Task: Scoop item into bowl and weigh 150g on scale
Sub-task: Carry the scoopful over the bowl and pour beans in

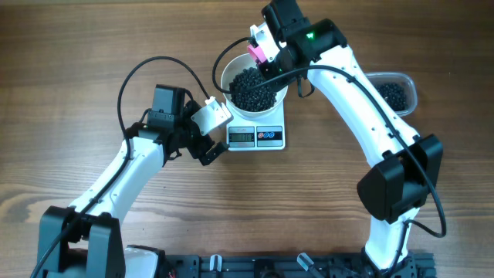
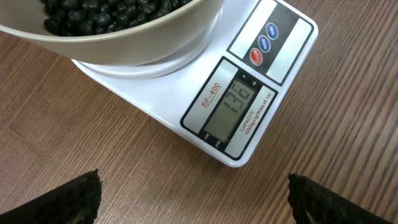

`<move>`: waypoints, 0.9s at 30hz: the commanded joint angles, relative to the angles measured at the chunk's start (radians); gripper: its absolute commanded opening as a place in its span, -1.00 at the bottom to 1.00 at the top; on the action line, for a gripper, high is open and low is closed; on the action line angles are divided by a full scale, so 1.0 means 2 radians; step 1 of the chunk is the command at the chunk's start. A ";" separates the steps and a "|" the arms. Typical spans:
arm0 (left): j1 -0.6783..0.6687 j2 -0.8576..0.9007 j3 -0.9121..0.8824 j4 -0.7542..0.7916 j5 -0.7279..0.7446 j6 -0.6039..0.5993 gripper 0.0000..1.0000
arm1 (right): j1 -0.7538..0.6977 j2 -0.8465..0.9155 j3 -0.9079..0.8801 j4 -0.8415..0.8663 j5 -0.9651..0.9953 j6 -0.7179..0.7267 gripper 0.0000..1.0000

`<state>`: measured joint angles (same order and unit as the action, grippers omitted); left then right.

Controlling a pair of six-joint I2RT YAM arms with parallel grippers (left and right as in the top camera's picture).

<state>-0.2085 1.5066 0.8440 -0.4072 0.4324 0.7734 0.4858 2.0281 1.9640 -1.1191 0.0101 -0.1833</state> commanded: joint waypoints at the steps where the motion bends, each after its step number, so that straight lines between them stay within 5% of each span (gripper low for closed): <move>1: 0.003 0.003 -0.004 0.000 0.006 0.004 1.00 | 0.002 0.003 0.011 0.006 0.018 -0.013 -0.92; 27: 0.003 0.003 -0.004 0.000 0.006 0.004 1.00 | -0.056 -0.008 0.011 0.021 -0.096 0.027 -0.91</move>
<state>-0.2085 1.5063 0.8440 -0.4072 0.4324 0.7734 0.3706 2.0281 1.9644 -1.0790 -0.1574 -0.1322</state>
